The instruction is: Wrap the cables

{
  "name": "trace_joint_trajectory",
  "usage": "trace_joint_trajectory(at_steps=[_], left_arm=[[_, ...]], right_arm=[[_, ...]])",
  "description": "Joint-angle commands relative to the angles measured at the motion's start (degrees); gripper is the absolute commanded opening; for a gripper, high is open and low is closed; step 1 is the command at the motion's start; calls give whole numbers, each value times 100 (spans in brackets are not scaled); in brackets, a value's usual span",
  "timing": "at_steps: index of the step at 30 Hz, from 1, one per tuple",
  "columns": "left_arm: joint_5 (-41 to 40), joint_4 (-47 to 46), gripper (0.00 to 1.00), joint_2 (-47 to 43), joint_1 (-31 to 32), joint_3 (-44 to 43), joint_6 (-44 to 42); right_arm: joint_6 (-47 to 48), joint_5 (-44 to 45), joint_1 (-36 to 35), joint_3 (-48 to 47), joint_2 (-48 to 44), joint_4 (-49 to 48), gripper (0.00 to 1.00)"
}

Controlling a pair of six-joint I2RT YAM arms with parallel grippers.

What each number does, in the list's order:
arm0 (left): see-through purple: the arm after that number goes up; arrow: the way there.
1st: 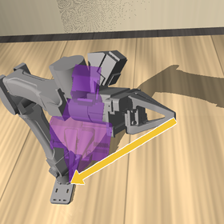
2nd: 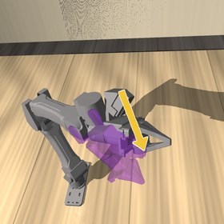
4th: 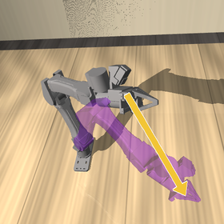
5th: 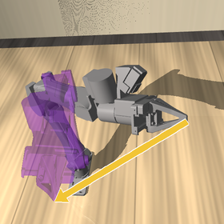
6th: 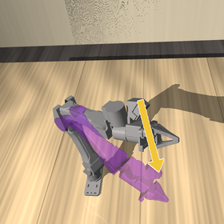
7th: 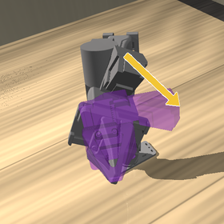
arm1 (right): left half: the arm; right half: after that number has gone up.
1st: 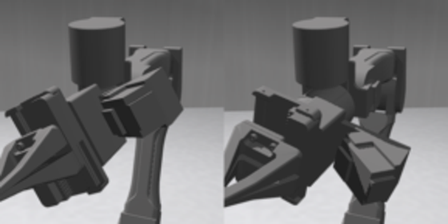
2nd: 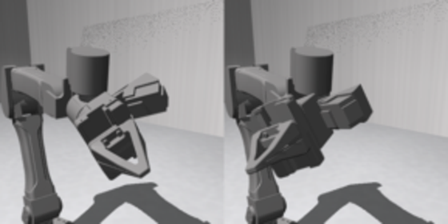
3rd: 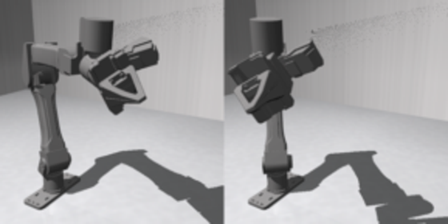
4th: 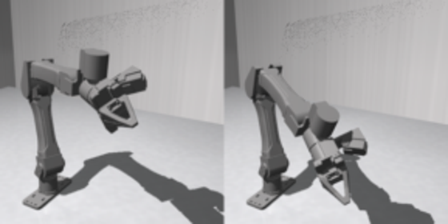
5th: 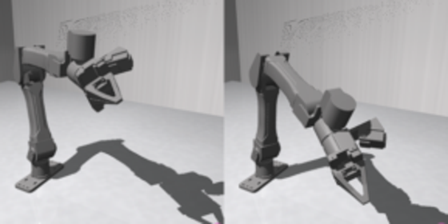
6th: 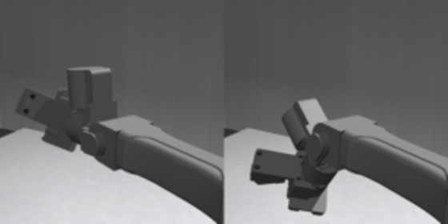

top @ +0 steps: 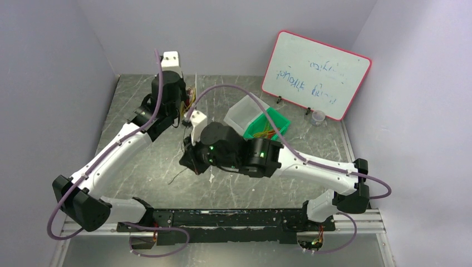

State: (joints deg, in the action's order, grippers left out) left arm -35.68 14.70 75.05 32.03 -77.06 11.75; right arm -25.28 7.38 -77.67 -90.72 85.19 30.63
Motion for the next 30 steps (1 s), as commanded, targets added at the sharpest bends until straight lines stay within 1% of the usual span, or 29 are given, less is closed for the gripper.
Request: trace_joint_trajectory(at_steps=[1, 6, 11, 16, 24, 30], left_arm=[[-437, -628, 7, -351, 247, 228, 12], [-632, -672, 7, -600, 518, 620, 118], [-714, -589, 7, -755, 764, 920, 275], [-721, -527, 7, -949, 921, 1239, 418], [-788, -406, 7, -1298, 968, 1547, 441], [-633, -314, 7, -1401, 974, 1581, 424]], right_arm=[[-31, -538, 414, -376, -1, 44, 0], [-121, -1144, 859, -411, -66, -229, 0], [-127, -1475, 1171, -554, -40, -283, 0], [-29, -1394, 1375, -709, -94, -283, 0], [2, -1106, 1763, -689, -388, -207, 0], [-20, -960, 1911, -365, -603, -306, 0]])
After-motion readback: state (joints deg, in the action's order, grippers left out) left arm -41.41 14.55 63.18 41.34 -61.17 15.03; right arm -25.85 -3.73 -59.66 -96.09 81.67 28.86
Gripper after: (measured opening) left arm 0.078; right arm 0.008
